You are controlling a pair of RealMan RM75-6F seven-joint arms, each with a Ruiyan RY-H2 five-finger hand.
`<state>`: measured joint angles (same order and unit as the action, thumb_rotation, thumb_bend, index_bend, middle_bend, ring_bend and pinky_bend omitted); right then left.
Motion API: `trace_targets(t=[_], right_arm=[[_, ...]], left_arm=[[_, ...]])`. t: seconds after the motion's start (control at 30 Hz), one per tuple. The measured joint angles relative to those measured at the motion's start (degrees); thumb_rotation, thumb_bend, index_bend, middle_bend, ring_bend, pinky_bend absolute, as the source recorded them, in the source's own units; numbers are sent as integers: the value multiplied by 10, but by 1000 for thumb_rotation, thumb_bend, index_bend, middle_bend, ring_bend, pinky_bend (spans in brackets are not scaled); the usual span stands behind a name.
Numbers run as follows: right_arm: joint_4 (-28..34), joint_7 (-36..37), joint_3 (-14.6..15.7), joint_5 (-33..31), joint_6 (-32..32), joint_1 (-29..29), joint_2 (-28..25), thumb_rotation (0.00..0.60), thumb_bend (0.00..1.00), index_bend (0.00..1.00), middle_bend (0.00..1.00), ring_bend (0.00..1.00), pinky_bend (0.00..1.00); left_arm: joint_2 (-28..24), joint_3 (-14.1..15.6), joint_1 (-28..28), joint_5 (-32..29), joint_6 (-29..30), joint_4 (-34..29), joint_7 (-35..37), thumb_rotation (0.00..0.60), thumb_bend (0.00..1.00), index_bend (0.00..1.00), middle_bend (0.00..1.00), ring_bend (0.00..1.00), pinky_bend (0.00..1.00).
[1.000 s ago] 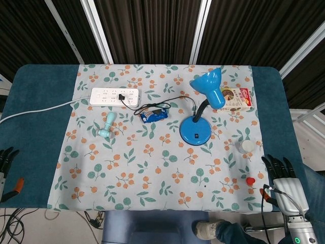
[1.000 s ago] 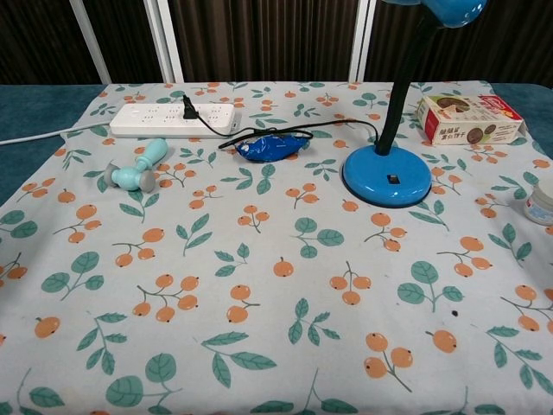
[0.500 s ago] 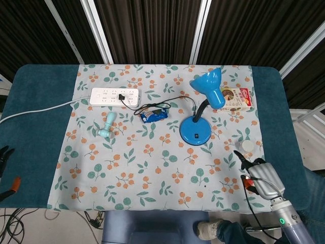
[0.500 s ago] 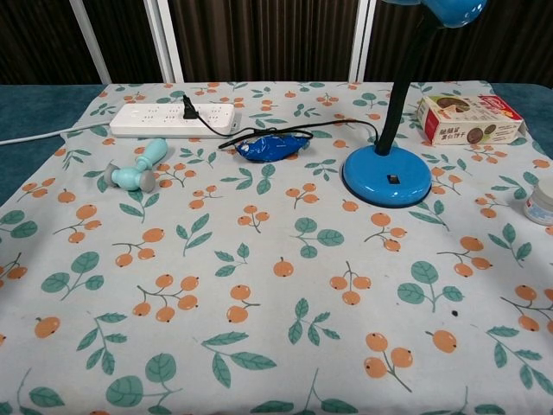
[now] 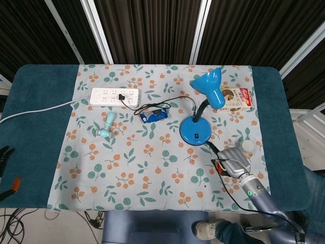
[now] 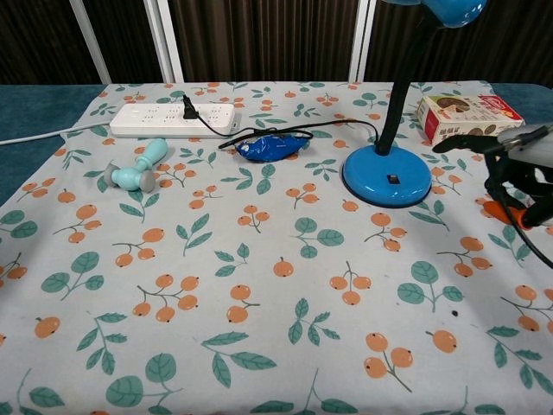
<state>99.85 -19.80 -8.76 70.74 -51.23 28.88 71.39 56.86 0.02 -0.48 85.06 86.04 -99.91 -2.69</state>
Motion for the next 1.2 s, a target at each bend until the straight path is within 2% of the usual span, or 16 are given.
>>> trace_targets(t=[0.2, 0.4, 1.2], right_arm=[[-21, -47, -12, -88, 23, 35, 28, 600, 562, 30, 796, 901, 721], [-50, -90, -6, -155, 33, 70, 52, 600, 561, 29, 799, 903, 764], [-105, -136, 21, -238, 18, 136, 105, 600, 561, 29, 799, 904, 893]], left_arm=[[-4, -2, 0, -2, -1, 1, 10, 600, 402, 84, 24, 28, 49], [-7, -3, -1, -7, -4, 2, 16, 600, 402, 84, 24, 28, 49], [-7, -7, -1, -12, -4, 6, 17, 600, 402, 81, 24, 28, 49]])
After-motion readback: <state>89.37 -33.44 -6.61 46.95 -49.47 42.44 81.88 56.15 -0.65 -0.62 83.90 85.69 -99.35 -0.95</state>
